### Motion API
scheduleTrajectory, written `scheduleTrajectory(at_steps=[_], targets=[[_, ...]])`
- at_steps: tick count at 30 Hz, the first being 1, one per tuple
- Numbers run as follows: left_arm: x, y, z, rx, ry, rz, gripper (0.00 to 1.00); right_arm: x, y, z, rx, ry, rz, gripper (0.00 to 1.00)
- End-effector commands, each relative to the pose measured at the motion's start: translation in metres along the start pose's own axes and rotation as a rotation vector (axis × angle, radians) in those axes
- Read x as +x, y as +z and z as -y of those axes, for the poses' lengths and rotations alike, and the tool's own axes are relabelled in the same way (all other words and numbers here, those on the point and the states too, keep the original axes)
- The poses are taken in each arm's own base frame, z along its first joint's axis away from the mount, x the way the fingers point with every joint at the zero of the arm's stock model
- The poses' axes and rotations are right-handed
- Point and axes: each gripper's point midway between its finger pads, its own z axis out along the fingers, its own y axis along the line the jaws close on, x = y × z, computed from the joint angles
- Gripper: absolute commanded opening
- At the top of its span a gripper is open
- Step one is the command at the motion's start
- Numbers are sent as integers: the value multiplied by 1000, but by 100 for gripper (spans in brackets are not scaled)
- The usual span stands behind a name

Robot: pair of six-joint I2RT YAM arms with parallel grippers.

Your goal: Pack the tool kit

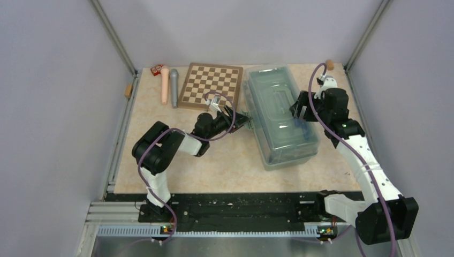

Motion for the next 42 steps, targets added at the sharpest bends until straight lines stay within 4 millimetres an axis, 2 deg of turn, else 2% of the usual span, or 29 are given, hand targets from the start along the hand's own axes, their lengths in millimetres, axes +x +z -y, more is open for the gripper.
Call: scheduleTrajectory(at_steps=[1,6,9,13,19,23,28,30,32,36,42], targets=[[-6,1,47,130,56,19,60,26,-6,-19,-89,-12,-87,77],[-5,1,53,125,53,15,63,26,-6,-19,-89,-13,-87,77],[-6,0,53,83,63,11,68,27,-6,-19,-88,-12,-88,77],[-6,2,55,6,96,0,67,26,-5,-20,-91,-13,-89,77],[-2,9,58,-96,155,-33,61,26,-5,-20,-93,-12,-91,77],[1,15,59,-107,154,-49,56,26,-5,-20,-93,-13,-91,77],[2,15,62,-104,147,-53,46,26,-5,-20,-95,-13,-91,77],[0,14,66,-111,154,-51,45,27,-5,-21,-96,-14,-93,77],[-2,14,70,-124,164,-53,48,27,-4,-20,-95,-13,-94,77],[-5,15,80,-157,198,-66,61,27,-4,-21,-97,-13,-95,77],[-3,18,87,-173,223,-76,61,28,-4,-21,-98,-12,-97,77]])
